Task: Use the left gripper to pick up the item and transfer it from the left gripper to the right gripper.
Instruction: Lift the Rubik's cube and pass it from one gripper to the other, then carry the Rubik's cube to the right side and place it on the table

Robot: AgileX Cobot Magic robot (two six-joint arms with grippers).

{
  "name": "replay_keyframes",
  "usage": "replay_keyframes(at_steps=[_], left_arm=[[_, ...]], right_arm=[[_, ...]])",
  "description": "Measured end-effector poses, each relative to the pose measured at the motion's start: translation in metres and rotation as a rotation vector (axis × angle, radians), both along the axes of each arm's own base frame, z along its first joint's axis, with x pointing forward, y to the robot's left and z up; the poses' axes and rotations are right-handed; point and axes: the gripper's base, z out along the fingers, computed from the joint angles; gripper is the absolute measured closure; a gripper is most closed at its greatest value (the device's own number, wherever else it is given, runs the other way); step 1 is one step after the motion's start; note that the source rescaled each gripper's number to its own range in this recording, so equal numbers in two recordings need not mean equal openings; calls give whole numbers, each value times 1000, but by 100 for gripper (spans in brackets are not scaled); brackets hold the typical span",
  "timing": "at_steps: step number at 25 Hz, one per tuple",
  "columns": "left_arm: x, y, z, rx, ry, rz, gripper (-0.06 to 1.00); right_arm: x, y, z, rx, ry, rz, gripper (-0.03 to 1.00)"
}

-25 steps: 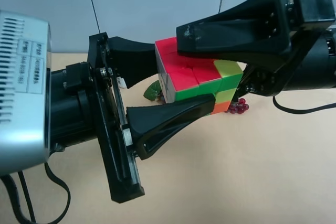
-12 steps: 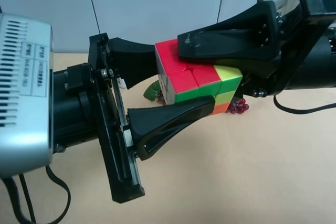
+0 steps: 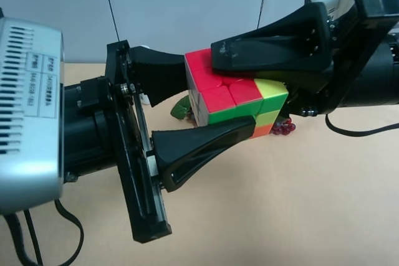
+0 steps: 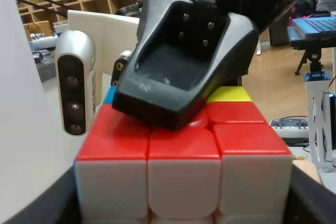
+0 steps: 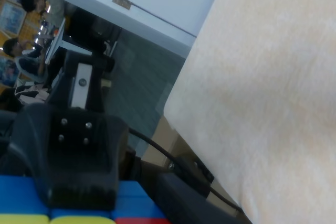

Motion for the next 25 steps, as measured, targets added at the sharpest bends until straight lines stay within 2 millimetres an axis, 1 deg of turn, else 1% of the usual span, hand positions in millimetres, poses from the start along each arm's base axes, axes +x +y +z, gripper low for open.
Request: replay_keyframes(at_steps=[2, 3, 4, 5, 6, 7, 8, 10, 12, 25], left_arm=[[0, 0, 0, 1, 0, 0, 92], [0, 0, 0, -1, 1, 1, 84], [0, 0, 0, -4, 0, 0, 72], [0, 0, 1, -8, -1, -1, 55], [0, 0, 1, -14, 0, 1, 41], [0, 0, 1, -16, 2, 2, 33], [0, 0, 1, -18, 3, 3, 29], [0, 0, 2, -21, 2, 2, 25], [0, 0, 2, -24, 1, 1, 24], [0, 1, 3, -33, -1, -1, 23]], right_arm=[[0, 0, 0, 0, 2, 0, 85], [0, 0, 0, -2, 3, 0, 88], [0, 0, -1, -10, 2, -1, 93], [0, 0, -2, -19, 2, 0, 96], [0, 0, -3, -29, 0, 3, 96], [0, 0, -3, -31, -1, 4, 96], [0, 0, -3, -32, -1, 3, 96], [0, 0, -3, -32, -1, 2, 96], [0, 0, -3, -32, -1, 2, 96], [0, 0, -3, -32, 0, 2, 96]])
